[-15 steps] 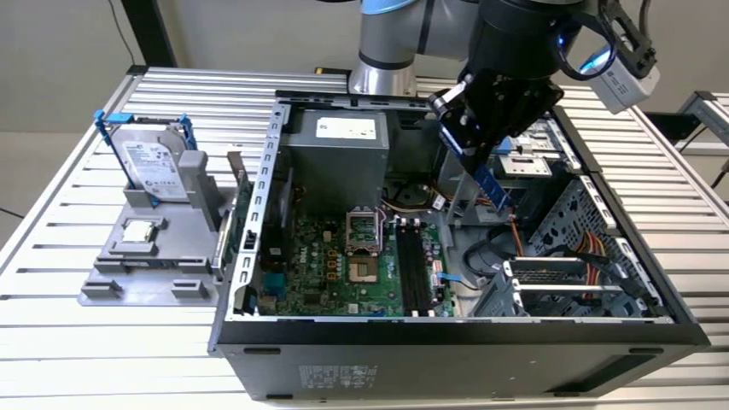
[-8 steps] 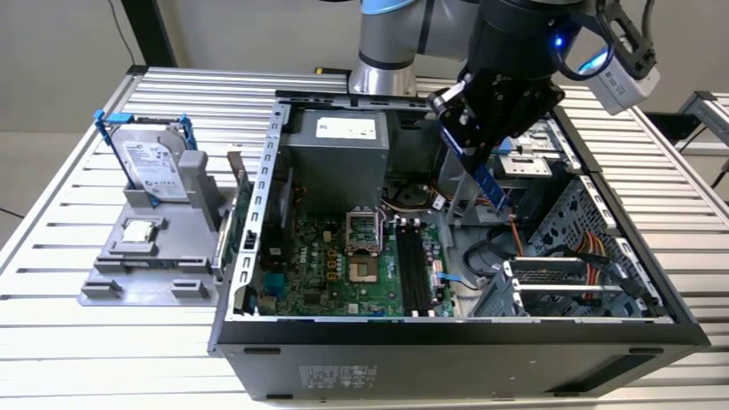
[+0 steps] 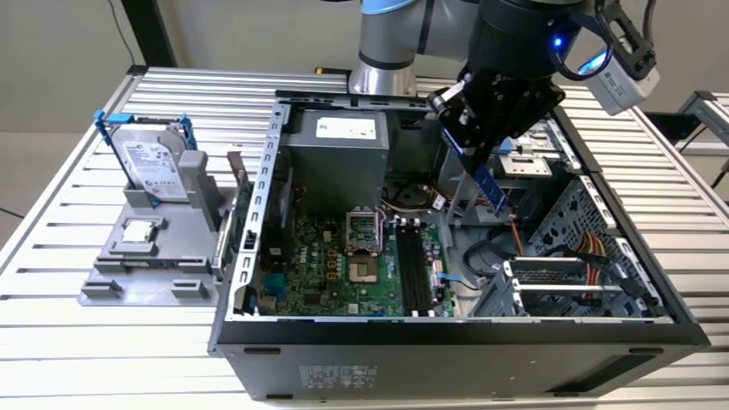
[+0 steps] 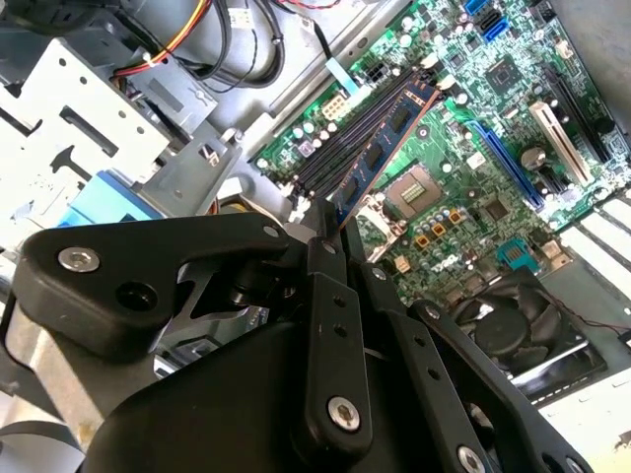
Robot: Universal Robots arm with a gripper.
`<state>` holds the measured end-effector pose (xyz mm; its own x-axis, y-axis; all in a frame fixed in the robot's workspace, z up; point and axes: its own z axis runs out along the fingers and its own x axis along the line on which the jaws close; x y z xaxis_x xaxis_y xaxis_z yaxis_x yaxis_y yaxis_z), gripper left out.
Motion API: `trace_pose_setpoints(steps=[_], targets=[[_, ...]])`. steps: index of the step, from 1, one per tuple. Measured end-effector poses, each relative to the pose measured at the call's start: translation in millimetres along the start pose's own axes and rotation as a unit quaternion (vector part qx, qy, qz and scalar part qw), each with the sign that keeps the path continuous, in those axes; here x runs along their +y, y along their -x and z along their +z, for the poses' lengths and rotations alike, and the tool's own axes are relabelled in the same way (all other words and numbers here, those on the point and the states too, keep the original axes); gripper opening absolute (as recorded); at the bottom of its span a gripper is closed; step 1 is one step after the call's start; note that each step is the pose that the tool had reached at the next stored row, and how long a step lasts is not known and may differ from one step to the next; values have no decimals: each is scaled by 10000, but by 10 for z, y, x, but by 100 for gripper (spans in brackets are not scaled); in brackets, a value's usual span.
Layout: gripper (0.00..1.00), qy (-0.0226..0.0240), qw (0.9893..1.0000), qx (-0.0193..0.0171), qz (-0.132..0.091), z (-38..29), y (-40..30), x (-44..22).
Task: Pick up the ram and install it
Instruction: 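Insert the ram into the slot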
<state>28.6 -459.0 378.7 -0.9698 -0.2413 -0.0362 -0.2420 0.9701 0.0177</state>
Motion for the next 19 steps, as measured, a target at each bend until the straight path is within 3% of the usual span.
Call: trace_pose_setpoints(steps=[19], targets=[[0, -3, 10000, -1, 60, 94, -4, -4]])
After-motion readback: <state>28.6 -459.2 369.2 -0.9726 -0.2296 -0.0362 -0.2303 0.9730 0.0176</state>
